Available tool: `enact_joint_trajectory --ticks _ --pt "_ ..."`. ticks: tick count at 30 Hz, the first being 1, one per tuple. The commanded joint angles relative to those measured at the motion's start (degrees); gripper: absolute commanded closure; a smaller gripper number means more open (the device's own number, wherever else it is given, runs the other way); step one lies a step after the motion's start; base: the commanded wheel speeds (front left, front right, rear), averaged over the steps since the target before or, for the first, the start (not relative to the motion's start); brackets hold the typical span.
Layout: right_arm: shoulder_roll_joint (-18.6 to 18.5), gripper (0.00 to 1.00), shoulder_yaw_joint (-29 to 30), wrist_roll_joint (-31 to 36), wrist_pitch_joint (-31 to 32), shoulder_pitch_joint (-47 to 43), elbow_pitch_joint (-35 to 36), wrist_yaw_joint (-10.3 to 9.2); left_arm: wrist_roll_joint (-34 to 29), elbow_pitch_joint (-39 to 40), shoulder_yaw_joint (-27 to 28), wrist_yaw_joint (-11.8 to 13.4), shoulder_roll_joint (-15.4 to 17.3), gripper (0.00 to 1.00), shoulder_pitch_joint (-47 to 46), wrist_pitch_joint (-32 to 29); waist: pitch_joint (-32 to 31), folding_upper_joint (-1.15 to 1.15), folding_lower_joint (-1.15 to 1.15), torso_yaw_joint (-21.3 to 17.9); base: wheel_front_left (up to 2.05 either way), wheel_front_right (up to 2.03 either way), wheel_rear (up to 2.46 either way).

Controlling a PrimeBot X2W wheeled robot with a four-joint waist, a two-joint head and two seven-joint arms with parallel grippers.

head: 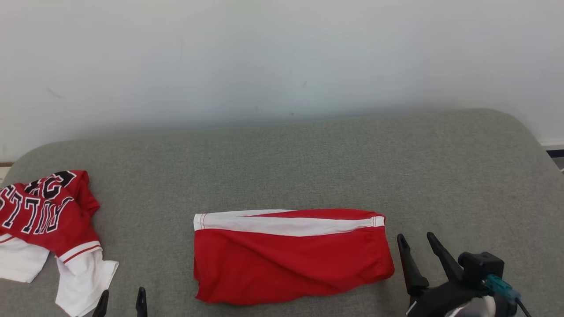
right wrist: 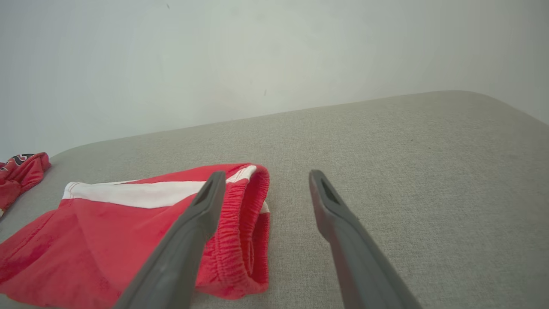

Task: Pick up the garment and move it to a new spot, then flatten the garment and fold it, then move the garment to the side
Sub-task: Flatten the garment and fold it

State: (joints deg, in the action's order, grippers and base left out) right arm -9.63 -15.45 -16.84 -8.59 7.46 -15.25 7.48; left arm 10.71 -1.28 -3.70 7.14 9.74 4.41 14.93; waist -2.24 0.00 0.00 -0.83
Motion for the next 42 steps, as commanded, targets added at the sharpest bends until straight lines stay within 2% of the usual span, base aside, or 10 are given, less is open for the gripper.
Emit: enact_joint_trajectory --ticks 1,12,24,34,35,37,38,42 --pt "0.3 0.0 -0.2 -0.1 -0.2 1.2 -0.9 0.03 -0.6 -0.3 0.1 -0.2 -0.1 0.0 -0.5 0.2 0.2 0.0 0.0 0.5 0.0 0.0 0.0" --pt "1.4 0.0 -2.5 -1.6 -0.6 9.2 -17.0 0.03 -1.7 -1.6 0.1 -2.0 -1.4 0.0 -1.6 0.2 1.5 0.0 0.0 3.1 0.0 0.0 0.0" --pt "2.8 0.0 -4.7 -5.6 -1.9 16.9 -34.8 0.03 -2.4 -2.0 0.0 -2.8 -2.3 0.0 -2.1 0.2 2.7 0.0 0.0 4.4 0.0 0.0 0.0" --pt "4.1 0.0 -7.6 -9.8 -1.9 20.7 -42.6 0.03 -2.7 -3.2 0.8 -3.9 -2.6 0.0 -3.8 0.2 4.1 0.0 0.0 5.1 0.0 0.0 0.0" --pt "4.2 0.17 -7.8 -10.5 -1.9 20.9 -43.2 0.03 -2.7 -3.3 0.8 -3.9 -2.6 0.0 -4.0 0.2 4.2 0.0 0.0 5.2 0.0 0.0 0.0" --pt "4.3 0.92 -8.4 -11.7 -2.3 21.5 -44.2 0.03 -2.8 -3.4 0.9 -4.0 -2.7 0.0 -4.3 0.2 4.3 0.0 0.0 5.4 0.0 0.0 0.0" --pt "4.2 1.0 -8.8 -12.2 -2.6 21.7 -44.6 0.03 -2.9 -3.5 1.0 -4.1 -2.8 0.0 -4.3 0.2 4.4 0.0 0.0 5.5 0.0 0.0 0.0" --pt "2.7 1.0 -9.6 -14.5 -3.8 22.4 -45.5 -0.01 -3.0 -3.7 1.5 -4.2 -2.9 0.0 -4.0 0.2 4.3 0.0 0.0 5.5 0.0 0.0 0.0"
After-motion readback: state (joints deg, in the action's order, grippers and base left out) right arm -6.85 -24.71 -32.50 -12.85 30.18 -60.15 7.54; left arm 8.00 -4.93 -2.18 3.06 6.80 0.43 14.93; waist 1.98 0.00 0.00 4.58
